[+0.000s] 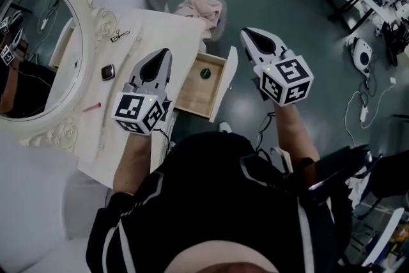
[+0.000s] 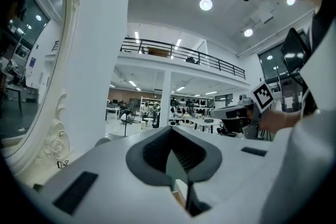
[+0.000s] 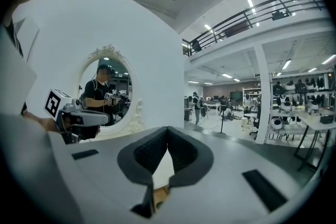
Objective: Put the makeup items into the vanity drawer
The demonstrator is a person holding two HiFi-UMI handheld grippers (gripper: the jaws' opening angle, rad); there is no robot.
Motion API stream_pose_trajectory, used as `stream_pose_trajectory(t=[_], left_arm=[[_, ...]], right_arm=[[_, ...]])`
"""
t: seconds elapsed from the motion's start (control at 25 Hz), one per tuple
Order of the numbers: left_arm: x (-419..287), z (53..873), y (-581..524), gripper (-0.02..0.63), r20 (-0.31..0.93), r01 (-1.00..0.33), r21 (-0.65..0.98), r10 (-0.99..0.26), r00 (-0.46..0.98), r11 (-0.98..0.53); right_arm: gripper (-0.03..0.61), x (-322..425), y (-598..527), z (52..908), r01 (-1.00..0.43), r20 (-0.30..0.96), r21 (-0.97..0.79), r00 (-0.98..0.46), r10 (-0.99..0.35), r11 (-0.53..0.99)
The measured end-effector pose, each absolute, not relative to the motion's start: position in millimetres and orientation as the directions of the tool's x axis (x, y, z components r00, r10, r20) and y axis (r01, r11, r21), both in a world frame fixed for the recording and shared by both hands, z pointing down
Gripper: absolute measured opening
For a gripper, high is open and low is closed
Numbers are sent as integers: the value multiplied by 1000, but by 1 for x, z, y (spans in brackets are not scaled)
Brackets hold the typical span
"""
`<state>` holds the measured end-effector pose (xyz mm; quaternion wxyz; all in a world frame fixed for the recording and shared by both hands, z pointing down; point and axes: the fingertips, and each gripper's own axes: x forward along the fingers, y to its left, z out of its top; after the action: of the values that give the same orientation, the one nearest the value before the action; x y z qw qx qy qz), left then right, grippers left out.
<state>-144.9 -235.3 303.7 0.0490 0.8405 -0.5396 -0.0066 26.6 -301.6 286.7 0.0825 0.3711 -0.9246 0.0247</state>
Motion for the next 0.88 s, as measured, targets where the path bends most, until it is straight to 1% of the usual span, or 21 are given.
stream_pose_trajectory(t=[0.16, 0.36, 0.56, 0.88], left_arm=[[-143, 290, -226, 5, 14, -894, 93, -897, 441, -438], [-146, 284, -229, 5, 40, -905, 49, -904, 425, -423], [-150, 278, -228, 4, 14, -909, 105, -913, 407, -403], [-152, 282, -228, 4, 28, -910, 125, -916, 401, -395]], right_arm=[[5, 25, -300, 282, -694, 164, 17, -708, -687, 720], [5, 20, -298, 280, -687, 187, 60, -705, -684, 724], [5, 24, -297, 279, -702, 198, 68, -686, -700, 708], [5, 22, -296, 282, -699, 211, 102, -680, -702, 707]])
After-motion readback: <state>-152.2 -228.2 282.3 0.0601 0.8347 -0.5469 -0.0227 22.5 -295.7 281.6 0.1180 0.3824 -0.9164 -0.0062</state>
